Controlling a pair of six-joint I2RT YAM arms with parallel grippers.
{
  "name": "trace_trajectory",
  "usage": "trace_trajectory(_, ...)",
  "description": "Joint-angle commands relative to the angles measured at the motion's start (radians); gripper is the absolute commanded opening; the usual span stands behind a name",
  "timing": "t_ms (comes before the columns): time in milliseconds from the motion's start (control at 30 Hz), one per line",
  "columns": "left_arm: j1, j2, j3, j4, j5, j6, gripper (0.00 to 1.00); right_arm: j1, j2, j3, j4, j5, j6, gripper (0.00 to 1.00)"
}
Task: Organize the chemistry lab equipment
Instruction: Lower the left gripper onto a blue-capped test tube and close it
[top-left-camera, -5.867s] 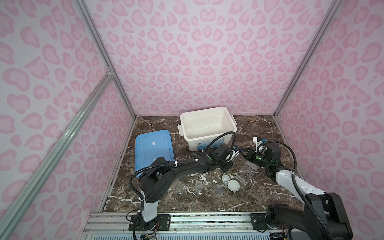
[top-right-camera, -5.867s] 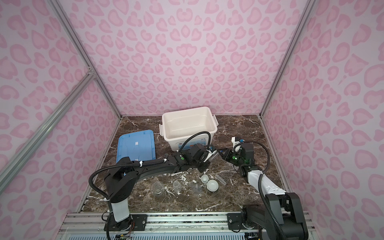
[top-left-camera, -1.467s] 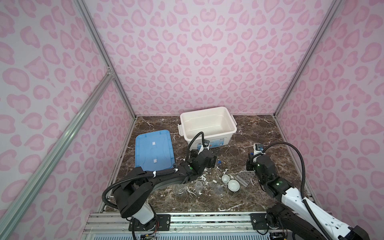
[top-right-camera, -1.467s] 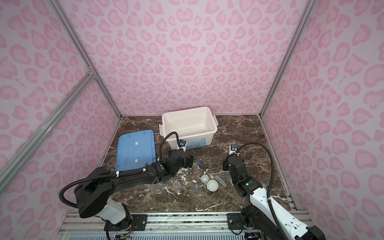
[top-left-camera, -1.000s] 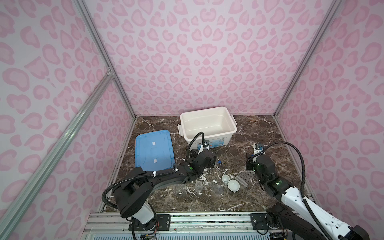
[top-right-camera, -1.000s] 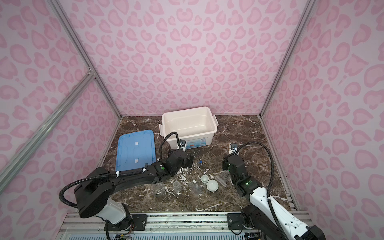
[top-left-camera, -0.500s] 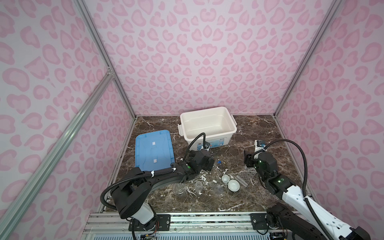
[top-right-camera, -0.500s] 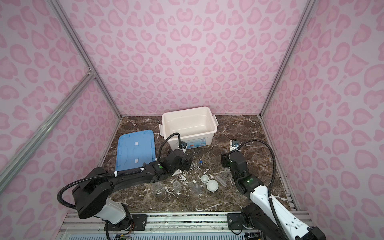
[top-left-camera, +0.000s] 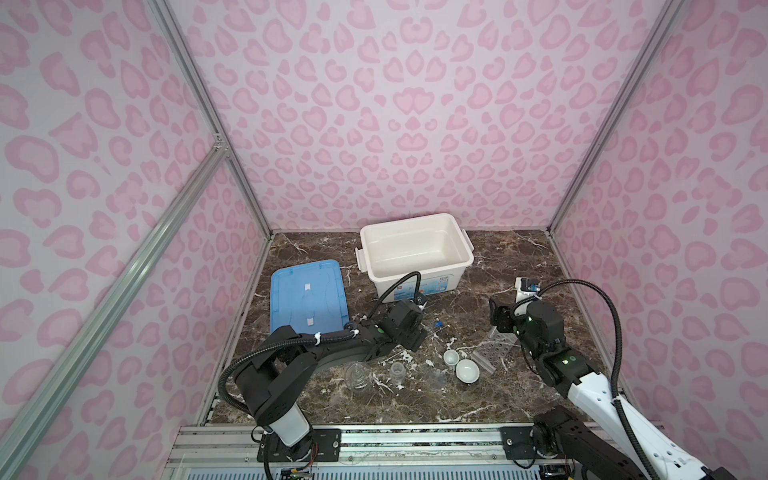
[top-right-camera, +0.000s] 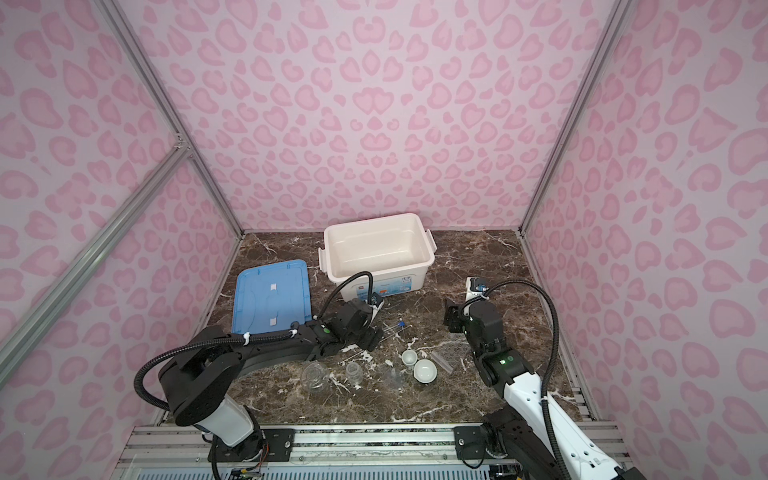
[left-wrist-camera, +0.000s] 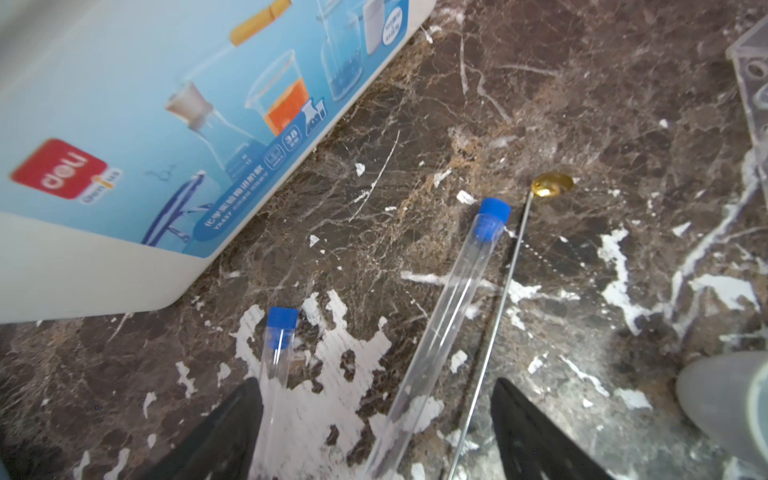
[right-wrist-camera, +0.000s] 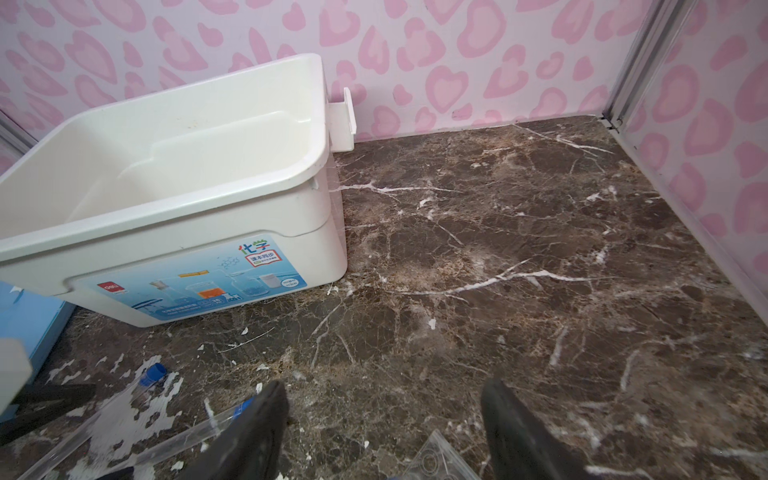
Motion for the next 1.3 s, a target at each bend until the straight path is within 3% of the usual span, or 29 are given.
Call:
trace_trajectory(0,0.007,0.013,0.012,-0.01,0.048,0.031,0.83,-0.008,-0.007,-0.002,0.014,-0.028,0.014,0.76)
trace_trajectory(1267,0.036,0.193,0.094,-0.072,0.131,0.034,0.37,-0.04,-0.019,-0.021,0.027,-0.053,0.039,0.8)
